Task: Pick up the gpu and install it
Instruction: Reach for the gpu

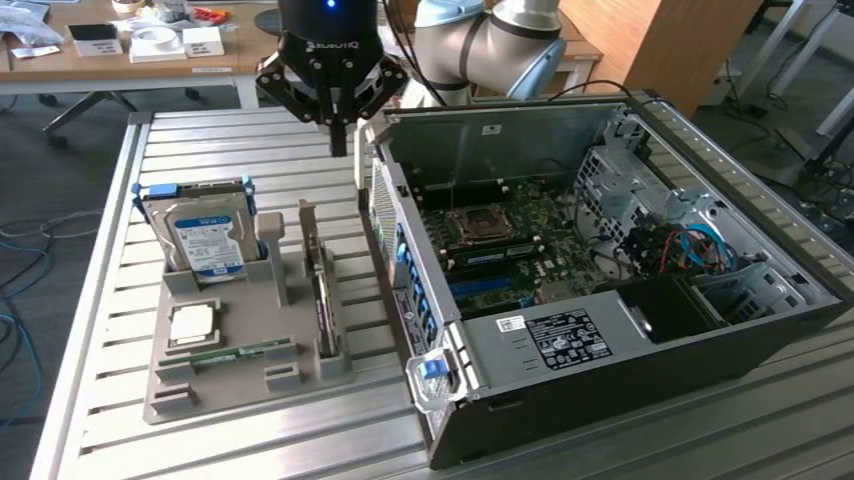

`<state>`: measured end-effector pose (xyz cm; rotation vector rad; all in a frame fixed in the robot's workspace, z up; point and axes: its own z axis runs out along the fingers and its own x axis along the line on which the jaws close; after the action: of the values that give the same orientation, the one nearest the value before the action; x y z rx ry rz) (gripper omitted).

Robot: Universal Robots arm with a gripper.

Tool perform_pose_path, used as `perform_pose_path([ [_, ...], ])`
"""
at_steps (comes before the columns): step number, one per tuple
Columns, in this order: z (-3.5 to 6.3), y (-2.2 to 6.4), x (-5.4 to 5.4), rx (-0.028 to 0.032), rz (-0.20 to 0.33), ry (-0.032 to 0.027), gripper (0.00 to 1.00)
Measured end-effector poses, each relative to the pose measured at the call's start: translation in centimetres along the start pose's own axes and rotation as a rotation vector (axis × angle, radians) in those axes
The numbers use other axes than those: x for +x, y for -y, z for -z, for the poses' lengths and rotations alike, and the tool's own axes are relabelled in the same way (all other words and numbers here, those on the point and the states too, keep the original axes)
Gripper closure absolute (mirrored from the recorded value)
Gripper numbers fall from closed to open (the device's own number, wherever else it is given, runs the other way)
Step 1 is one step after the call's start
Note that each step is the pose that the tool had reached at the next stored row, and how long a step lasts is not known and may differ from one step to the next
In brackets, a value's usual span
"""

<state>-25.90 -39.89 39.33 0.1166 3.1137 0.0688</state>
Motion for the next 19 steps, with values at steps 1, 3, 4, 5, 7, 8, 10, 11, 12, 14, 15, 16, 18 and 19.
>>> perform_pose_path([
  [1, 0.0, 0.01, 0.2, 0.0, 0.0, 0.0001, 0.89],
  [3, 0.02, 0.05, 0.6, 0.0, 0.0, 0.0, 0.89],
  [4, 0.02, 0.06, 0.9, -0.0001, 0.0, 0.0001, 0.89],
  [5, 0.03, 0.08, 1.0, 0.0, 0.0, 0.0, 0.89],
  [7, 0.03, 0.1, 1.3, 0.0, 0.0, 0.0, 0.89],
  [8, 0.03, 0.1, 1.4, 0.0, 0.0, 0.0001, 0.89],
  [10, 0.04, 0.11, 1.4, 0.0, 0.0, 0.0, 0.89],
  [11, 0.04, 0.11, 1.5, 0.0, 0.0, 0.0, 0.89],
  [12, 0.04, 0.12, 1.6, 0.0001, 0.0, -0.0001, 0.89],
  [14, 0.05, 0.13, 1.8, 0.0001, 0.0, 0.0, 0.89],
  [15, 0.05, 0.14, 1.9, 0.0, 0.0, 0.0, 0.89],
  [16, 0.05, 0.14, 2.0, -0.0001, 0.0, 0.0001, 0.89],
  [18, 0.05, 0.15, 2.0, 0.0, 0.0, 0.0, 0.89],
  [19, 0.05, 0.15, 2.0, 0.0, 0.0, 0.0, 0.89],
])
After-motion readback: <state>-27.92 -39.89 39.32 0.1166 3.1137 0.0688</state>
